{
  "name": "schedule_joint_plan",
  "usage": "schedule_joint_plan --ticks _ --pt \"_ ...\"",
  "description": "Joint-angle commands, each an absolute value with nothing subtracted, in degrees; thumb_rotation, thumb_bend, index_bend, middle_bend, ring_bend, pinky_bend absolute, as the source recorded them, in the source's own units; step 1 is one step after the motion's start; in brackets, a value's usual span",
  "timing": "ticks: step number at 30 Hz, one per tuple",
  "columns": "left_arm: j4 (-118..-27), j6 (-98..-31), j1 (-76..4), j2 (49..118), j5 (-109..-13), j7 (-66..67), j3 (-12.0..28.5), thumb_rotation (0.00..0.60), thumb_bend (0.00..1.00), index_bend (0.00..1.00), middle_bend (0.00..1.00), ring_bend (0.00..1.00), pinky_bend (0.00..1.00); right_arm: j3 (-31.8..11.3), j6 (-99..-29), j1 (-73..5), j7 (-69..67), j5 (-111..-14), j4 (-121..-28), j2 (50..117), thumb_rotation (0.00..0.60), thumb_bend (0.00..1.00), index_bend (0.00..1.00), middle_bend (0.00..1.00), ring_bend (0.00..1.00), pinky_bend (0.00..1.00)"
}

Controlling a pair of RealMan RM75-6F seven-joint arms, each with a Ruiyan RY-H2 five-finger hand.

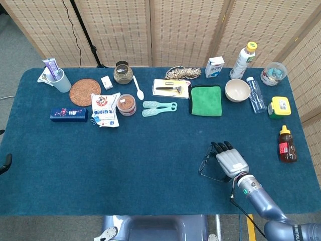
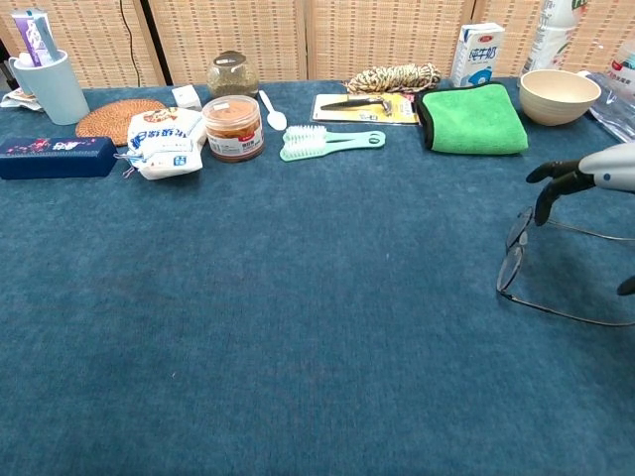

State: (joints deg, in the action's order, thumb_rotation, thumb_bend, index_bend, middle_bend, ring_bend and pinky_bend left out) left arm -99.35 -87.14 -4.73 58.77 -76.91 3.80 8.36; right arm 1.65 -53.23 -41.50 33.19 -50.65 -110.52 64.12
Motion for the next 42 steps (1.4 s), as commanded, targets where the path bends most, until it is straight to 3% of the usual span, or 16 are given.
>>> schedule_joint_plan --ticks 1,10,19,29,42 --pt "-99.3 -87.2 -4.6 58.7 -76.8 3.8 8.4 0.592 0.38 0.2 0.11 0.09 0.05 0.4 -52.6 -41.9 31.3 -52.3 -110.3 63.5 0.6 0.04 0.23 0.0 0.0 0.0" --pt "-98.3 -87.2 -4.1 58.6 -75.9 3.0 8.3 0.591 0.38 0.2 0.11 0.09 0.05 -2.3 -47.2 -45.1 27.5 -53.0 -105.9 65.4 0.6 0.04 0.22 0.01 0.0 0.0" --pt "-97.0 -87.0 -3.7 58.9 -75.3 1.9 8.1 0.59 0.38 0.2 0.11 0.09 0.05 -1.7 -38.7 -51.5 29.1 -44.5 -102.0 66.4 0.6 0.04 0.22 0.0 0.0 0.0" --pt "-96.4 -86.9 -3.6 59.2 -75.2 1.5 8.2 0.592 0.38 0.2 0.11 0.09 0.05 2.8 -36.0 -58.7 33.4 -33.6 -99.0 67.0 0.6 0.04 0.26 0.0 0.0 0.0" --pt "-96.4 -86.2 -4.4 59.8 -75.7 2.0 8.3 0.591 0.38 0.2 0.11 0.09 0.05 8.4 -38.7 -61.7 35.3 -27.4 -100.1 65.9 0.6 0.04 0.28 0.0 0.0 0.0"
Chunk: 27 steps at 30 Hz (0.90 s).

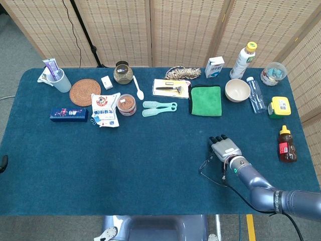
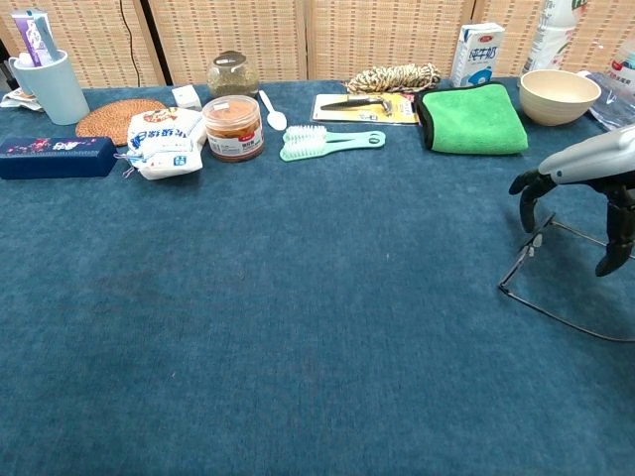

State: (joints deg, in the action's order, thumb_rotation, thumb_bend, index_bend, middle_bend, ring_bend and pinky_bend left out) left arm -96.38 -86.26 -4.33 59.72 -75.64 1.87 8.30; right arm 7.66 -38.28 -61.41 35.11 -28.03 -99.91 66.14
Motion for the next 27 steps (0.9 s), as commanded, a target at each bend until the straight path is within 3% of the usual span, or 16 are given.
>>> schedule_joint_plan --ticks 1,21,27 --pt "-96.5 -86.2 -4.5 59.8 -75.8 2.0 8.3 0.592 0.38 0.2 0.11 0.09 0.05 8.8 -39.0 -61.7 35.3 -27.0 -100.2 65.7 0.6 0.04 0.28 0.0 0.0 0.0" --pt "-96.8 -85.9 -5.1 60.2 -76.6 2.4 8.3 0.59 0.38 0.2 0.11 0.09 0.05 13.0 -42.9 -59.0 32.5 -26.0 -103.0 62.6 0.6 0.04 0.29 0.0 0.0 0.0" --pt "-96.6 -85.7 -5.2 60.4 -76.7 2.1 8.2 0.591 0.38 0.2 0.11 0.09 0.05 11.7 -46.7 -57.1 30.4 -28.6 -104.6 61.9 0.6 0.04 0.25 0.0 0.0 0.0"
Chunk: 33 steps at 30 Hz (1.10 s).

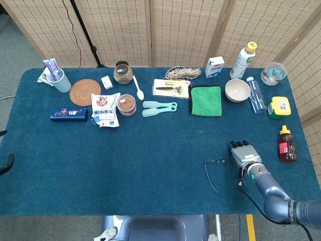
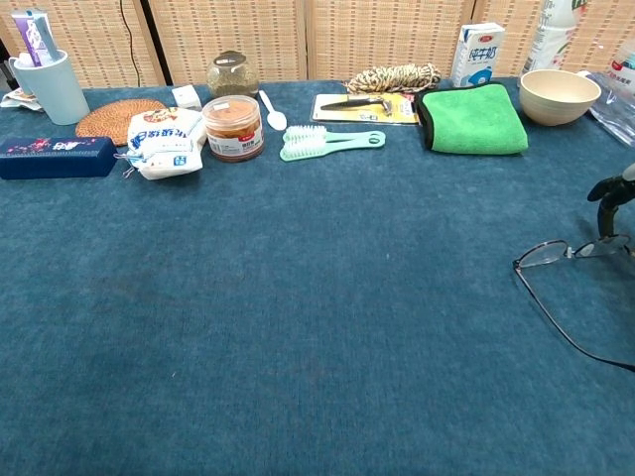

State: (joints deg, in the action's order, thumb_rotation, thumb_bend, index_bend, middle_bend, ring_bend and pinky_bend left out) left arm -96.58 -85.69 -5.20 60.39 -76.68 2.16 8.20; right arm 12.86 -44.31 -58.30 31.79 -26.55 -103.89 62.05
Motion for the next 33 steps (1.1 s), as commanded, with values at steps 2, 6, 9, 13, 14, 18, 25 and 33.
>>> schedule_joint_plan --ticks 2,6,9,13,14,18,25,33 --pt "-96.6 -85.8 -5.1 60.4 -76.8 2.0 8.1 0.591 0.38 0.2 0.11 0.09 0.04 10.5 -49.1 -55.6 29.1 -31.5 -104.8 62.4 0.6 0.04 0.24 0.0 0.0 0.0" --pt "-96.7 -86.1 -4.9 60.4 -76.9 1.9 8.0 0.592 0.38 0.2 0.11 0.09 0.05 8.8 -51.4 -53.8 27.7 -35.9 -104.2 64.3 0.6 0.04 0.22 0.0 0.0 0.0" --pt "-96.6 -86.3 -4.7 60.2 -76.9 1.7 8.0 0.591 0.38 0.2 0.11 0.09 0.05 8.0 -51.1 -53.8 27.9 -36.8 -103.4 65.8 0.6 0.04 0.21 0.0 0.0 0.0" --pt "-96.3 -86.7 -4.3 59.8 -76.8 1.1 8.0 0.589 0.38 0.2 0.11 0.09 0.05 6.9 -50.7 -54.0 28.6 -36.7 -102.2 68.3 0.6 0.04 0.2 0.0 0.0 0.0" --pt "-96.1 -86.8 -4.2 59.6 -76.7 0.8 8.0 0.589 0.38 0.2 0.11 0.09 0.05 6.6 -50.9 -54.1 28.9 -36.6 -101.7 69.1 0.6 0.04 0.2 0.0 0.0 0.0" --pt "-95.8 -86.8 -4.0 59.3 -76.7 0.1 7.9 0.59 0.38 0.2 0.11 0.09 0.05 5.3 -51.1 -54.5 29.8 -35.8 -100.0 72.0 0.6 0.04 0.2 0.0 0.0 0.0" --pt "-95.1 -86.9 -3.7 59.3 -76.7 -1.0 7.9 0.59 0.38 0.2 0.11 0.09 0.05 3.9 -51.9 -55.4 32.4 -33.4 -97.3 75.7 0.6 0.04 0.2 0.0 0.0 0.0" --pt "-94.1 -86.8 -3.4 59.3 -76.6 -2.1 7.8 0.591 0.38 0.2 0.11 0.09 0.04 2.2 -53.5 -56.1 34.9 -31.0 -93.3 79.3 0.6 0.04 0.2 0.0 0.0 0.0"
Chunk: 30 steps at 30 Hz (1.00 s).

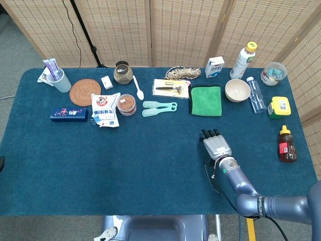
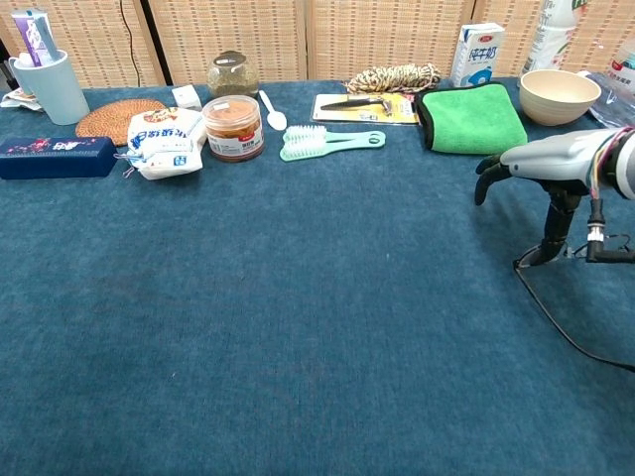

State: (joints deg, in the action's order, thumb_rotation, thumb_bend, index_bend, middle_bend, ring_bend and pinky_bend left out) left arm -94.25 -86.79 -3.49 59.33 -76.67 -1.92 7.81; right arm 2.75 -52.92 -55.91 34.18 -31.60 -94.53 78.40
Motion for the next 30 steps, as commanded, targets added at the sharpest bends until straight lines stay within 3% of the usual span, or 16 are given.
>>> schedule_joint_plan --ticks 1,22,30 --pt "-94.1 -86.8 -3.4 59.3 -76.6 -2.2 7.8 0.591 0.38 0.2 0.11 0.09 0.05 2.1 -53.6 -56.1 35.1 -30.8 -92.9 79.6 0.6 0.04 0.2 0.0 0.0 0.0" --pt "-93.7 -87.0 -3.2 59.3 -76.9 -2.8 7.9 0.591 0.38 0.2 0.11 0.09 0.04 -2.0 -55.7 -55.9 40.1 -22.8 -82.0 84.4 0.6 0.04 0.23 0.0 0.0 0.0" --pt "-93.9 -87.0 -3.1 59.3 -77.1 -3.0 7.8 0.592 0.38 0.2 0.11 0.09 0.04 -3.1 -54.2 -54.6 38.1 -25.5 -90.5 79.6 0.6 0.04 0.24 0.0 0.0 0.0"
